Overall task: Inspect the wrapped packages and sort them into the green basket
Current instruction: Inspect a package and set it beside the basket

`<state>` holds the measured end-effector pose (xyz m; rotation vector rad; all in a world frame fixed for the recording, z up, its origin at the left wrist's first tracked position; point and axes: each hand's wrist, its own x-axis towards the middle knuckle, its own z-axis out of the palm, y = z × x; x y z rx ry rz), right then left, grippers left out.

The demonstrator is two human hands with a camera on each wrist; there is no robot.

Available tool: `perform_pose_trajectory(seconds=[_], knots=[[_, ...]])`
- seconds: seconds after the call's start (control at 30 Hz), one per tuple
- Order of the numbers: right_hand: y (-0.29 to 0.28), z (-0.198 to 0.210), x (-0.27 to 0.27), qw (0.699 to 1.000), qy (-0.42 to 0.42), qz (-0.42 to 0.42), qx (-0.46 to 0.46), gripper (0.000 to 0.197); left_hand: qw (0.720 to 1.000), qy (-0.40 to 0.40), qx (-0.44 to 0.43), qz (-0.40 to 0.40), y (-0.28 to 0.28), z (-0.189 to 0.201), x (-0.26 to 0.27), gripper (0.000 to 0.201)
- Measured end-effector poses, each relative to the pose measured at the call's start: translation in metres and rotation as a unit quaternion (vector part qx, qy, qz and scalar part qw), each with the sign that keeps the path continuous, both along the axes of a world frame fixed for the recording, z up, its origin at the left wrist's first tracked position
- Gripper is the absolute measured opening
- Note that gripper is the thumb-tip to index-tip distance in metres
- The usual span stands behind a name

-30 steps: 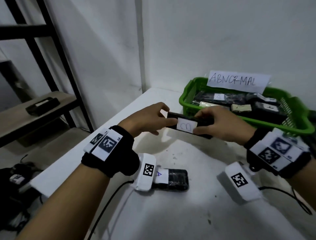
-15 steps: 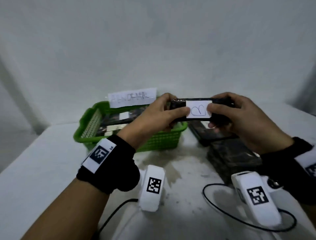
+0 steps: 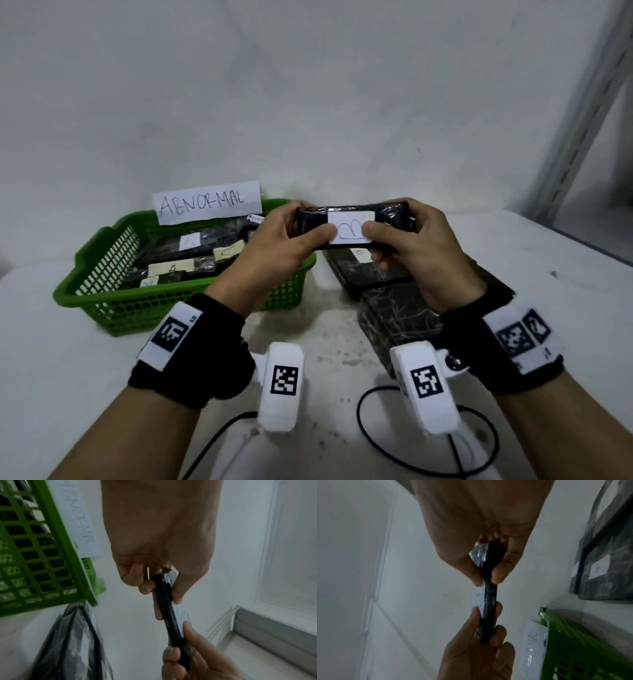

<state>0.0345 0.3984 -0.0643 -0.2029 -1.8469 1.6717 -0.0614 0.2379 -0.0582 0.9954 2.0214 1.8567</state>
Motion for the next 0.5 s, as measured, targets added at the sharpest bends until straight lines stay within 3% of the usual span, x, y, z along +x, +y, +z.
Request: perform_pose_trajectory(seconds=[0.27, 0.4, 0.5], knots=[[-0.021, 0.025, -0.027, 0.995, -0.033, 0.09, 0.012, 0.015, 0.998, 0.041, 0.01, 0.043, -0.037, 0.008, -0.006, 0.018], [-0.035, 0.026, -0.036, 0.995, -0.012, 0.101, -0.008, 0.021, 0.997, 0.042, 0.051, 0.039, -0.045, 0.007, -0.009, 0.007], [-0.04, 0.02, -0.04, 0.993, 0.015, 0.113, -0.004, 0.015, 0.994, 0.068, 0.065, 0.062, -0.046, 0.006, -0.01, 0.01]])
